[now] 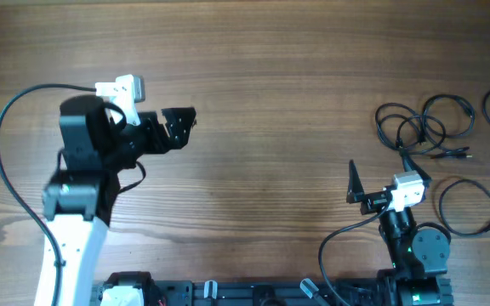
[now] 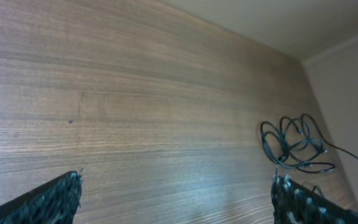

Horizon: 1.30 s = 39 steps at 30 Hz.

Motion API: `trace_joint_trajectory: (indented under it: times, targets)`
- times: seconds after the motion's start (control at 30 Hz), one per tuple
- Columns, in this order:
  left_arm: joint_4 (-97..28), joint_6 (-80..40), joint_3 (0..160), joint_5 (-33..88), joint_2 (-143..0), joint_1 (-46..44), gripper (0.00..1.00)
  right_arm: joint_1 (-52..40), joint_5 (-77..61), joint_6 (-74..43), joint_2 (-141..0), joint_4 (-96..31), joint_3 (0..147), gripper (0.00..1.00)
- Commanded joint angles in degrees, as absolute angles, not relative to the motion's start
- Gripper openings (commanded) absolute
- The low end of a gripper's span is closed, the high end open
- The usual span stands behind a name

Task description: Untangle cables

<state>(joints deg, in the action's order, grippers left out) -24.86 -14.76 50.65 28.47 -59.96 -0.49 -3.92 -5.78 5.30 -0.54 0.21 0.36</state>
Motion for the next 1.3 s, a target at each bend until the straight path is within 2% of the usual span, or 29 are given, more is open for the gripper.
trace_joint_trajectory:
  times: [0.0, 0.07, 0.17, 0.33, 0.47, 0.6, 0.83, 0.93, 1.27]
  targets:
    - [-15.5, -13.7, 40.2, 28.4, -53.8, -0.6, 1.00, -3.7, -6.1, 6.0, -0.2, 0.4, 0.3, 1.00]
    - [-6.4, -13.7, 31.4, 28.4, -48.1, -1.0, 1.00, -3.7, -6.1, 6.0, -0.2, 0.4, 0.3, 1.00]
    - [0.3, -13.7, 19.8, 28.4, -37.5, -1.9, 1.00, -3.7, -6.1, 6.0, -0.2, 0.4, 0.3, 1.00]
    - [1.8, -13.7, 10.0, 28.4, -15.7, -2.1, 1.00, -3.7, -6.1, 6.0, -0.2, 0.4, 0.3, 1.00]
    - [2.5, -13.7, 7.4, 28.4, -5.1, -2.1, 1.00, -3.7, -6.1, 6.0, -0.2, 0.4, 0.3, 1.00]
    - [3.6, -13.7, 6.7, 28.5, -0.2, -1.5, 1.00, -3.7, -6.1, 6.0, -0.2, 0.4, 0.3, 1.00]
    - [5.4, -13.7, 1.1, 28.4, -0.2, 1.9, 1.00, -3.7, -6.1, 6.0, -0.2, 0.4, 0.3, 1.00]
    - [-2.8, -13.7, 0.3, 28.4, -0.2, 1.9, 1.00, -3.7, -6.1, 6.0, -0.2, 0.4, 0.3, 1.00]
    - [-2.4, -13.7, 0.3, 28.4, -0.3, 1.9, 1.00, -3.7, -6.1, 6.0, -0.2, 0.4, 0.3, 1.00]
